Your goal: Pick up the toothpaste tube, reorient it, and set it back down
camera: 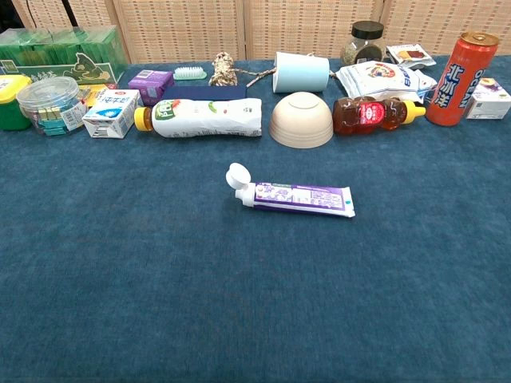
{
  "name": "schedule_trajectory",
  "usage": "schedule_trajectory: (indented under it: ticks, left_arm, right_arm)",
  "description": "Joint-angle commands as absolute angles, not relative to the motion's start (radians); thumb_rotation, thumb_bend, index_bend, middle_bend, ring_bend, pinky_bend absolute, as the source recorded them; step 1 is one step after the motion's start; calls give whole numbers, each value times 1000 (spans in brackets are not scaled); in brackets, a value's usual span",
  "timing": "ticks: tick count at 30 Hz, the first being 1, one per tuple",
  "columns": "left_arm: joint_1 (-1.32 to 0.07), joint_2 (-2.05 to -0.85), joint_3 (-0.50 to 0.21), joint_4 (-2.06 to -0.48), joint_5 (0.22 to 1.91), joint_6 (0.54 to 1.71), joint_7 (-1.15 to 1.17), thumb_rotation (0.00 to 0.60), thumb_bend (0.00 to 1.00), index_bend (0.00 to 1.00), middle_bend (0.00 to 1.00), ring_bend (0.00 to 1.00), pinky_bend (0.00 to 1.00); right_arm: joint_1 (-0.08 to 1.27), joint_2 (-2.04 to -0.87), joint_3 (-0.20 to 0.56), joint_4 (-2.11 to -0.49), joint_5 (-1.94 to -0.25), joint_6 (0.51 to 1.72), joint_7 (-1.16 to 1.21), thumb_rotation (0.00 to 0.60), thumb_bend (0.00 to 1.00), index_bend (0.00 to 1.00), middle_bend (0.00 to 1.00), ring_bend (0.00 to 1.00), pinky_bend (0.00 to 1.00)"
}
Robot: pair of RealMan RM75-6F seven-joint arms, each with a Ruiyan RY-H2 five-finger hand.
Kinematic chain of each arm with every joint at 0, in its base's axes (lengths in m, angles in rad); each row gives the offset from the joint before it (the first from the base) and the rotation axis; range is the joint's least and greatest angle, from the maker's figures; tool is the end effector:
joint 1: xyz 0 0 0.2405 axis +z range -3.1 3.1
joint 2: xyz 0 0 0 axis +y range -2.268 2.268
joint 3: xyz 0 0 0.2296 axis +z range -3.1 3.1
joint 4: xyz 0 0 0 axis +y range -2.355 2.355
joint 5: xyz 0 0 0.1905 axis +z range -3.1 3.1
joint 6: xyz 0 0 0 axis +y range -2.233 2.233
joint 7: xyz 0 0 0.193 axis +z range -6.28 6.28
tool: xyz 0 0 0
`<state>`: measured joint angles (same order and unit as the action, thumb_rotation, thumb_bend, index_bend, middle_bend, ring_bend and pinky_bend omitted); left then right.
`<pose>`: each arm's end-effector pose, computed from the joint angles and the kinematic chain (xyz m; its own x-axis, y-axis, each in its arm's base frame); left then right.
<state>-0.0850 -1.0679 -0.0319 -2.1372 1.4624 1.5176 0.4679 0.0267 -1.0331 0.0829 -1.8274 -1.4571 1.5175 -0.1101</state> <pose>-0.1888 0.2141 0.1549 0.3911 0.0313 0.9198 0.9203 -0.0086 -0.3910 -0.2598 -0.2144 0.1855 0.3749 0.0268 0.9267 -0.9254 0.0699 0.3724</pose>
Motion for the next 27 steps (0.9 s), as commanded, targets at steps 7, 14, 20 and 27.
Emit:
schedule_trajectory:
  ticks: [7, 14, 20, 27]
  left_arm:
    - [-90, -1066, -36, -2143, 1460, 1511, 474, 600, 263, 122, 46, 73, 0]
    - [-95, -1062, -40, -2152, 1453, 1505, 478, 600, 264, 113, 45, 74, 0]
    - [-106, -1059, -46, -2150, 1448, 1492, 478, 600, 263, 113, 46, 80, 0]
    - [-118, -1046, -47, -2151, 1426, 1467, 486, 600, 264, 192, 112, 151, 11]
  right_arm:
    - [24, -1034, 82, -1822, -1455, 1519, -102, 600, 0, 0, 0, 0, 0]
    - [19, -1030, 81, -1823, -1458, 1527, -96, 600, 0, 0, 0, 0, 0]
    - [15, -1026, 79, -1826, -1461, 1534, -100, 600, 0, 0, 0, 0, 0]
    - [11, -1026, 76, -1830, -1461, 1537, -105, 600, 0, 0, 0, 0, 0]
